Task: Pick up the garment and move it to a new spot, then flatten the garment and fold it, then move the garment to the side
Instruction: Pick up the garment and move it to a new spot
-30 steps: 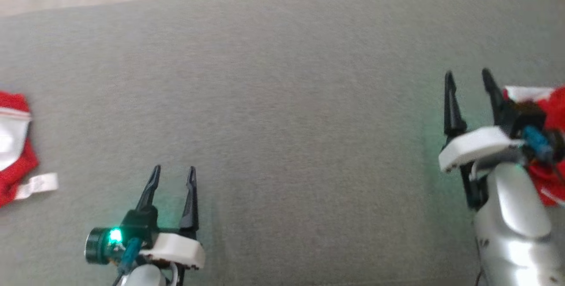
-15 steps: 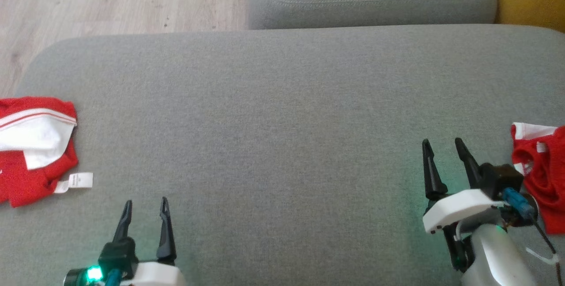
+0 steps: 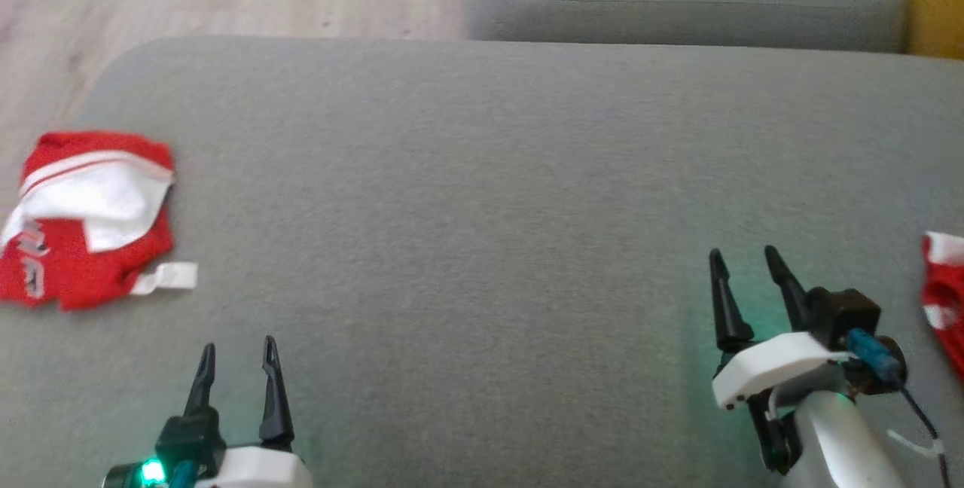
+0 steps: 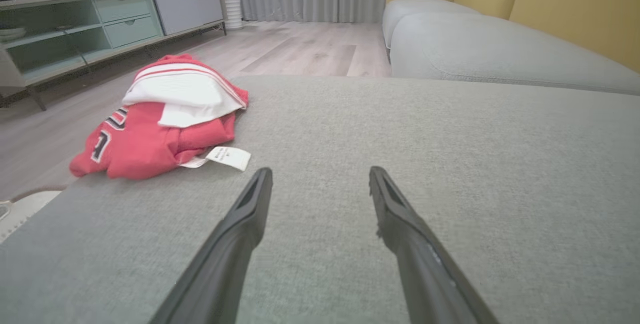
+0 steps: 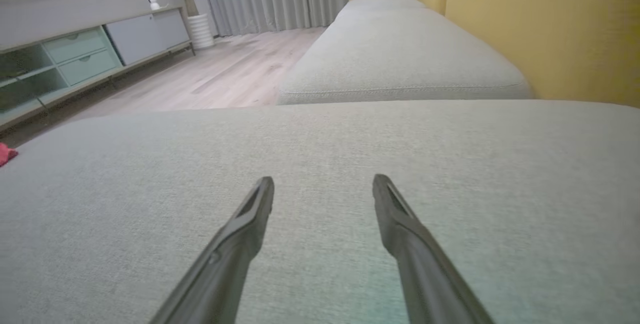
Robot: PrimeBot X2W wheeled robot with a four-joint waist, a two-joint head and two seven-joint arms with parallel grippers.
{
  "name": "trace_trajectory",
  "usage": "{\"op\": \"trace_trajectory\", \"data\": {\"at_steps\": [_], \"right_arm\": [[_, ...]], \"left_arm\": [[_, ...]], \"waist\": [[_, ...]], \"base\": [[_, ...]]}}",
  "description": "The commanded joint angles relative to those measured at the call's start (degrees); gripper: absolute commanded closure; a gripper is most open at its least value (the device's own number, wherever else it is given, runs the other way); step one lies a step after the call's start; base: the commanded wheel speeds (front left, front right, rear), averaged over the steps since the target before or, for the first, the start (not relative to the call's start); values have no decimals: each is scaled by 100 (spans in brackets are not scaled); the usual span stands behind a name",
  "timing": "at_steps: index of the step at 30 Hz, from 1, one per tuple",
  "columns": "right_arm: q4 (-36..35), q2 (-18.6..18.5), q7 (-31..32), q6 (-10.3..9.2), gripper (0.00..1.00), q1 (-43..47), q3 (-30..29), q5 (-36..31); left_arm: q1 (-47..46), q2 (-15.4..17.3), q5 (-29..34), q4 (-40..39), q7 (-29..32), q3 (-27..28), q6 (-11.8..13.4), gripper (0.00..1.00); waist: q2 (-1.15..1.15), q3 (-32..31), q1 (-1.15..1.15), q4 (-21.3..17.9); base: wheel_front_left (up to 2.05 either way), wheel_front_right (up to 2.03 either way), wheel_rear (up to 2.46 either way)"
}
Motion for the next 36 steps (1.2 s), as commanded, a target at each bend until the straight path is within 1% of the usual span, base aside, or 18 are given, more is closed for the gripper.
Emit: {"op": "trace_trajectory", "data": {"at_steps": [1, 8, 10, 13, 16, 20, 23, 25, 30, 36], "right_arm": [[-164, 4, -62, -4, 0, -92, 171, 2], [-137, 4, -62, -4, 0, -58, 513, 144], [-110, 4, -62, -4, 0, -78, 612, 180], [-76, 4, -62, -4, 0, -115, 735, 207], [-31, 4, -62, -4, 0, -143, 807, 196], [-8, 4, -62, -4, 0, -192, 853, 172], [-11, 4, -62, -4, 0, -240, 870, 122], [-25, 4, -62, -4, 0, -288, 868, 57], [-111, 4, -62, -4, 0, -462, 783, -169], [-313, 4, -62, -4, 0, -691, 698, -424]], "left_arm": [[-233, 23, -17, -142, -29, 165, 37, 0], [-73, 23, -6, -97, -29, 441, 15, 0], [-2, 23, -27, -105, -29, 557, 28, 0], [83, 23, -110, -93, -29, 725, 21, 0], [107, 23, -159, -43, -29, 817, 36, 0], [71, 23, -230, -79, -29, 1012, 14, 0], [-69, 47, -208, -115, -29, 1298, -94, 0], [-249, 136, -208, -140, -29, 1523, -187, 0], [-952, 547, -180, -66, -29, 1940, -463, 0], [-2062, 1131, -116, 330, -29, 2017, -787, 0]], "waist": [[0, 68, 0, 331], [0, 130, 0, 1308], [0, 146, 0, 1528], [0, 186, 0, 1775], [0, 237, 0, 1911], [0, 345, 0, 1923], [0, 482, 0, 1827], [0, 606, 0, 1732], [0, 1021, 0, 1447], [0, 1553, 0, 1084]], "base": [[0, 0, 0], [0, 0, 0], [0, 0, 0], [0, 0, 0], [0, 0, 0], [0, 0, 0], [0, 0, 0], [0, 0, 0], [0, 0, 0], [0, 0, 0]]}}
